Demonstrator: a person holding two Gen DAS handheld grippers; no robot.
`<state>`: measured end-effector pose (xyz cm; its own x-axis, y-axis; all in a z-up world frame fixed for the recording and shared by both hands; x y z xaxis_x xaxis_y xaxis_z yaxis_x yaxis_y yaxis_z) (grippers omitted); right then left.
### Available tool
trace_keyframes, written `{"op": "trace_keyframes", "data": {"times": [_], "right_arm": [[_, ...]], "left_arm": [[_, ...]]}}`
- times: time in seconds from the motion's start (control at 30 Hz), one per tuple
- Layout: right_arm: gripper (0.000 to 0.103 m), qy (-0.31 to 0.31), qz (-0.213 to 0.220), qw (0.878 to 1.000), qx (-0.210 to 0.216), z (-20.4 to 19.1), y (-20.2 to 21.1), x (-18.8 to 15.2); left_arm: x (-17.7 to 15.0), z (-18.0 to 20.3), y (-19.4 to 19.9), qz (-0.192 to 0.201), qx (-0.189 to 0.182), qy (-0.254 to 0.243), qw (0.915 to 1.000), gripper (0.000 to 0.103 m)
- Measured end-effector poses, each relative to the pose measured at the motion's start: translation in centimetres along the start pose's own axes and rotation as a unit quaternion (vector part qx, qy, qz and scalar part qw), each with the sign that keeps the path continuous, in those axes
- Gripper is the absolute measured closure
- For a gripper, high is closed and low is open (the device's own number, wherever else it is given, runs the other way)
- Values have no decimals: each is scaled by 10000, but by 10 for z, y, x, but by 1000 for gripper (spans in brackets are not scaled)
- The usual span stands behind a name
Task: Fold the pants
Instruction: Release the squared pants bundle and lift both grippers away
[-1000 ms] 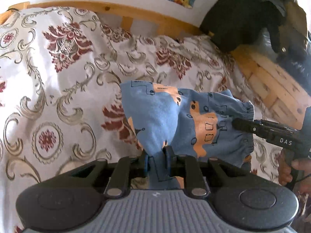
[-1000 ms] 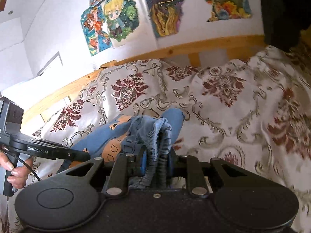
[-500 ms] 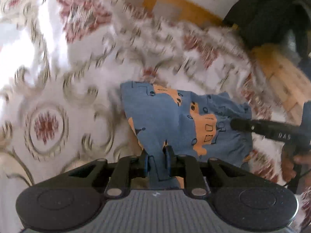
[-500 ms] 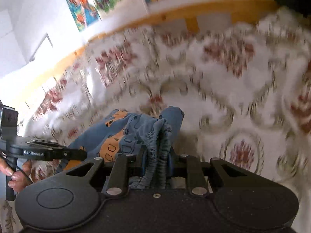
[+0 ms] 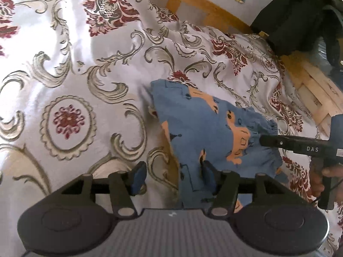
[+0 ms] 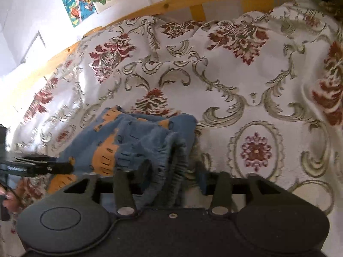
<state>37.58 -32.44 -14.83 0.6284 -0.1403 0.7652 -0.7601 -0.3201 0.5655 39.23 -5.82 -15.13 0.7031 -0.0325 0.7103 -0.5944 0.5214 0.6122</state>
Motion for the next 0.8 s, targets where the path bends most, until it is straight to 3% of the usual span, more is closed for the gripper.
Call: {"op": "trace_keyframes", "data": {"times": [0.1,0.17,0.23,0.43,0.57,0.8], "right_arm": [[37,184,89,9995,-222,3,9,0],[34,273,230,9986,-402,1,23,0],[25,374,419,9968,-567,-2,39,0],[5,409,1226,9884,-795,-26,98,2],[1,445,1609,9818,-909,-44,130,4],[1,462,1994,9718,-1172,-71,169,-2]], "left_arm": [[-2,-2,10,22,172,-125,9998,34],[-3,-2,20,22,371,-191,9991,26],[-3,0,32,26,573,-139,9983,16],[-9,6,68,159,1387,-162,9901,9],[-6,18,91,425,1693,-183,9845,0],[-10,56,114,825,1819,-511,9785,0]]}}
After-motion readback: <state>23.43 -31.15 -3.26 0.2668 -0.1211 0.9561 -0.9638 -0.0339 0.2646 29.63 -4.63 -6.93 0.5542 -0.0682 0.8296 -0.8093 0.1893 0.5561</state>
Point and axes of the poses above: each gripper's, at about its wrist camera, not at the fingertips, and y roughly against the way its jaws point, z to its right, x to its top, the point moved 10 cm from there along -y, roughly the way its jaws point, and after that the axes turned 8 degrees about z, right-handed, at the moved point
